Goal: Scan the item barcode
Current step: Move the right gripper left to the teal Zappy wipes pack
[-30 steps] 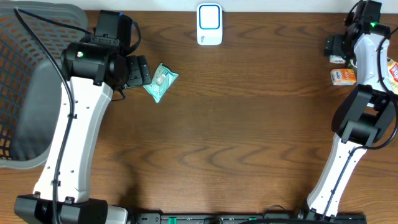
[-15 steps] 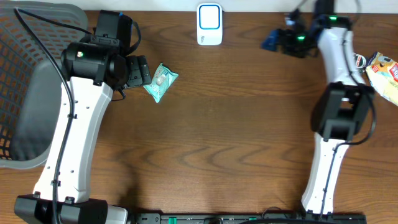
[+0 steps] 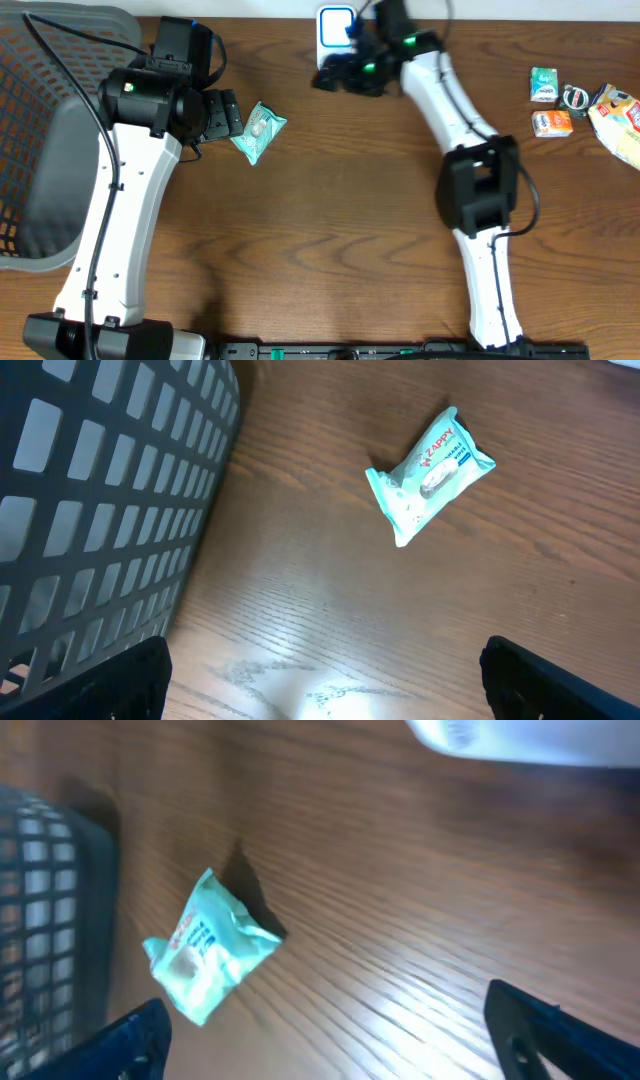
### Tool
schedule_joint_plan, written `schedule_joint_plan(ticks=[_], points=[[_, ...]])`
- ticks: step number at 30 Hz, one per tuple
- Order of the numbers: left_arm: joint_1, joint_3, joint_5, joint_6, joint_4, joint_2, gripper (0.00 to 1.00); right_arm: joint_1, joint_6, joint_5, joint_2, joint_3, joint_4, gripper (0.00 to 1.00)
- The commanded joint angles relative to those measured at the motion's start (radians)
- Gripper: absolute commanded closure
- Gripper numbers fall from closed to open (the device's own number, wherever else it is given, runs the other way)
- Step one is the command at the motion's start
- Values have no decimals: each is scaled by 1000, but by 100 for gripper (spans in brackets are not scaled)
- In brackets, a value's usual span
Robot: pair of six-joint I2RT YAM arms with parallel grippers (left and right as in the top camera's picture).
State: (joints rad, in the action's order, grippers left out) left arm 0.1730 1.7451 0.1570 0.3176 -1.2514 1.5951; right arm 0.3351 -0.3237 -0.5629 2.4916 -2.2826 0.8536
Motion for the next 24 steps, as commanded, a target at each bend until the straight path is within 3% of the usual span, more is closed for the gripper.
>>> schedule_joint_plan(ticks=[1, 11, 24], points=[[-2, -3, 12, 9, -2, -2, 2, 92, -196, 206, -51, -11, -28, 4], [-2, -3, 12, 9, -2, -2, 2, 306, -472, 560, -51, -11, -80, 3], [-2, -3, 12, 9, -2, -2, 2, 407, -650, 692, -51, -11, -103, 7]])
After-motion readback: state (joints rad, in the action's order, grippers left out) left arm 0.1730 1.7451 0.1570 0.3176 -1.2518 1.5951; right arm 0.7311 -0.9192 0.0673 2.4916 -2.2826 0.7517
